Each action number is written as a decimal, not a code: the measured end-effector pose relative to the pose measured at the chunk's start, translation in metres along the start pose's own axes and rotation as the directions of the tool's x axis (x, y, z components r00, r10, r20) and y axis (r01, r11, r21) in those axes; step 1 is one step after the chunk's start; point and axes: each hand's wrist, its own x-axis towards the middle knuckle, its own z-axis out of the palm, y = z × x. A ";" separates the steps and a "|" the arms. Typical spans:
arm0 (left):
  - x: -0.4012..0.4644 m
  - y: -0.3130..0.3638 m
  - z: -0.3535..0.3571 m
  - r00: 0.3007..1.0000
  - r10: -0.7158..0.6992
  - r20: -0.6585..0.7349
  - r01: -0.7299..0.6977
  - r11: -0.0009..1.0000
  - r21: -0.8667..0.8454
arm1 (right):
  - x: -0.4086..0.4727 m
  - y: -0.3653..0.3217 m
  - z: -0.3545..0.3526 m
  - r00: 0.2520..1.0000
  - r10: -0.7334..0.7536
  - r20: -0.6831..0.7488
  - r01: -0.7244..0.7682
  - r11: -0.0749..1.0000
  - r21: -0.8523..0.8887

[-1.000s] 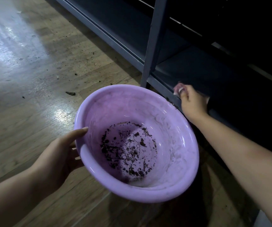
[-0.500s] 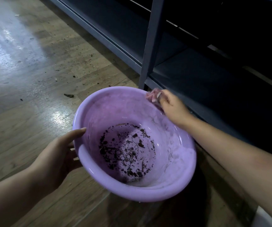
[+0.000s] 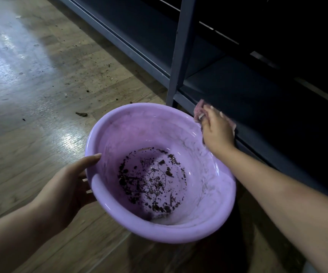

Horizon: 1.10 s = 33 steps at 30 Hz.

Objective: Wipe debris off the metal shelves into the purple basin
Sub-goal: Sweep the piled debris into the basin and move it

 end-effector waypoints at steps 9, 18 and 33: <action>-0.004 0.001 0.002 1.000 0.004 0.018 -0.004 1.000 -0.010 | -0.025 -0.023 0.019 0.962 0.028 0.273 -0.060 0.992 0.109; -0.006 -0.001 0.003 1.000 0.008 0.023 -0.008 1.000 -0.010 | -0.010 -0.037 -0.029 0.996 -0.008 0.094 -0.032 0.908 0.419; -0.007 -0.003 0.003 1.000 0.022 -0.007 -0.022 0.999 0.039 | -0.005 0.061 -0.039 0.994 0.084 0.069 -0.075 0.988 -0.135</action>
